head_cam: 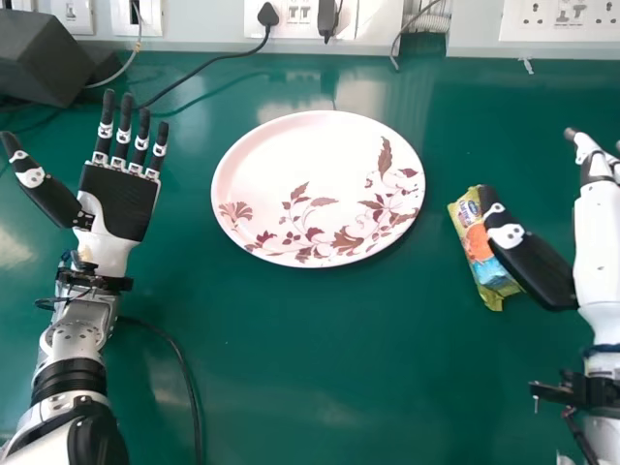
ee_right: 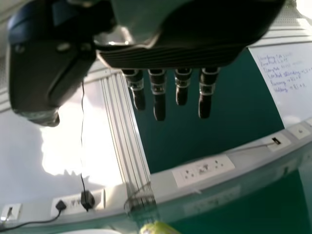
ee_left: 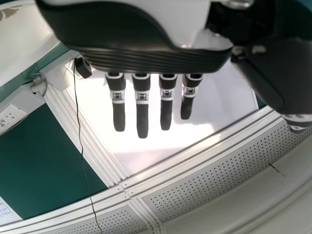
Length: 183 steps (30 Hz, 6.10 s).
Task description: Pick up biscuit and place it in the plate
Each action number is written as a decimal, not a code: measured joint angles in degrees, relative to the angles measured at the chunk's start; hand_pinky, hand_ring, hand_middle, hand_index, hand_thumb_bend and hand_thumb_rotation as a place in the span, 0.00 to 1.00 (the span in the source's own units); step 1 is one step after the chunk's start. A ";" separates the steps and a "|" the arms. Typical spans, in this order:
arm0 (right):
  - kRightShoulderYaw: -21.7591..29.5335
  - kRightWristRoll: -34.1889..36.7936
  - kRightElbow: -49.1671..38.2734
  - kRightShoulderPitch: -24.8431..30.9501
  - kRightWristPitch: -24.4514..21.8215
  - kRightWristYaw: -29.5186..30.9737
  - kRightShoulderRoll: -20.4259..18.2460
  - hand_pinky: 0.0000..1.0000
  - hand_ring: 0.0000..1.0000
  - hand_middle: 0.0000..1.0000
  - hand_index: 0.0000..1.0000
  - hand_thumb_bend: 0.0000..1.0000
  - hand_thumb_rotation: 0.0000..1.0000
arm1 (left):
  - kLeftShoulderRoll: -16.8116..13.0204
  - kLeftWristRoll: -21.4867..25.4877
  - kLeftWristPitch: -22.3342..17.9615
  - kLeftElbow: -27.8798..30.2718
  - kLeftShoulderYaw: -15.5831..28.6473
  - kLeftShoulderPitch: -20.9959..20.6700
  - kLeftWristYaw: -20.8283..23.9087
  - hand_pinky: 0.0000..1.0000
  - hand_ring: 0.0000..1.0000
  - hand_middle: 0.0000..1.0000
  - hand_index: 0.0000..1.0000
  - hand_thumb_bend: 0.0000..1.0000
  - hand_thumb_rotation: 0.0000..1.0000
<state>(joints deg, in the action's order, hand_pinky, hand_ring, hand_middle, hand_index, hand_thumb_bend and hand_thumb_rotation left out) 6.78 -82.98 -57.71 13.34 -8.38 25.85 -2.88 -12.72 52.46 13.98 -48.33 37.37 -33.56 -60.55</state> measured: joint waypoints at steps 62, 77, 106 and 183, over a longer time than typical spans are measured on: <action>2.06 -7.95 12.38 -12.47 -5.21 24.05 5.86 0.89 0.98 0.99 1.00 1.00 0.65 | 1.48 0.52 0.11 3.28 0.25 1.08 1.92 0.98 0.88 0.93 0.94 1.00 0.61; 2.21 -8.21 17.24 -12.57 -7.19 23.93 8.02 0.96 1.00 1.00 1.00 1.00 0.69 | 1.77 0.51 -0.86 3.71 0.29 1.30 1.49 0.96 0.86 0.93 0.92 1.00 0.64; -0.58 -5.56 25.97 -14.12 -11.52 20.05 13.50 0.95 1.00 1.00 1.00 1.00 0.70 | 2.54 2.08 0.18 5.48 0.35 2.15 1.67 0.94 0.86 0.92 0.93 1.00 0.61; -6.04 -4.28 28.48 -16.08 -15.61 12.08 16.93 0.18 0.41 0.49 0.50 0.50 0.00 | 1.69 9.62 17.35 4.38 6.10 1.33 11.61 0.96 0.86 0.91 0.93 1.00 0.62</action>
<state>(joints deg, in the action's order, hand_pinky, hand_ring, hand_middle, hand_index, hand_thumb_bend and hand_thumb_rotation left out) 0.75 -87.26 -29.23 -2.74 -23.98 37.93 14.05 -11.04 62.07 31.33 -43.95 43.47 -32.23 -48.94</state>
